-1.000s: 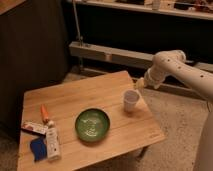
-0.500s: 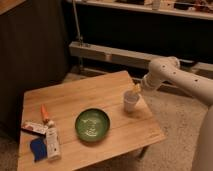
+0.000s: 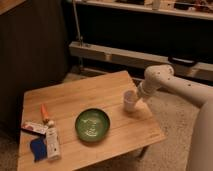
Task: Place the ceramic cup in the ceramic bowl
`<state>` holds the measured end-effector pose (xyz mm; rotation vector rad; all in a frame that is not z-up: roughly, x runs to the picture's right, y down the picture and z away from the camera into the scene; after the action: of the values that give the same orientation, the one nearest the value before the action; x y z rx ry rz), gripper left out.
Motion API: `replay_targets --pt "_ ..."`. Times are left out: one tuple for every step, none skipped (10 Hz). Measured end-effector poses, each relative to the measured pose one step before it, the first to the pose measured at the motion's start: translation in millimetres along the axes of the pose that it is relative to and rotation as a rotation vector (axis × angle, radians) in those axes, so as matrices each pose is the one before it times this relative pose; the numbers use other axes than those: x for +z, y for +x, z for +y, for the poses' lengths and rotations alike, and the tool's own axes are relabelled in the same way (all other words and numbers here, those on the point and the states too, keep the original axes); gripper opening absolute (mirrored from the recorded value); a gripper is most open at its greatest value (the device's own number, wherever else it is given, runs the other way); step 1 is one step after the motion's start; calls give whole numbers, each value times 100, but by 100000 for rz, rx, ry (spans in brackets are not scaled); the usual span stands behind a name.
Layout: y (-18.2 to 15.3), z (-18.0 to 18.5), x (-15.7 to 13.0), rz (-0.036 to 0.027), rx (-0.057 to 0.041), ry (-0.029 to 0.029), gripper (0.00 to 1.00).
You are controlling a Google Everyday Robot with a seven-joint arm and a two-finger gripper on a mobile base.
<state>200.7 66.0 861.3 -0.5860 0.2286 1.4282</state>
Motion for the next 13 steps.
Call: replay_targets --pt "-57 134 -423 -258 -801 -704 19" --pt "-234 333 -832 -833 -1133 -247 8" --pt "-615 584 -1315 -1381 -1059 -296 1" --pt "-628 612 -1240 -775 -731 -328 0" --pt "-1196 1455 -1730 -425 -1591 -852 0" --pt "-1664 2448 -1657 -79 -2602 -2253 0" --pt "-1083 2059 -869 347 -2128 -2564 0" --pt "-1006 2952 -808 1139 -3838 -3842 0" --pt "-96 2486 -325 1797 -3630 -2797 0" --pt "603 2304 38 2414 -3430 -2880 0" --pt "699 1736 97 2151 -2814 -2125 0" --pt "872 2029 64 2412 -3464 -2461 0" --pt "1415 2075 9 3522 -4160 -2710 0"
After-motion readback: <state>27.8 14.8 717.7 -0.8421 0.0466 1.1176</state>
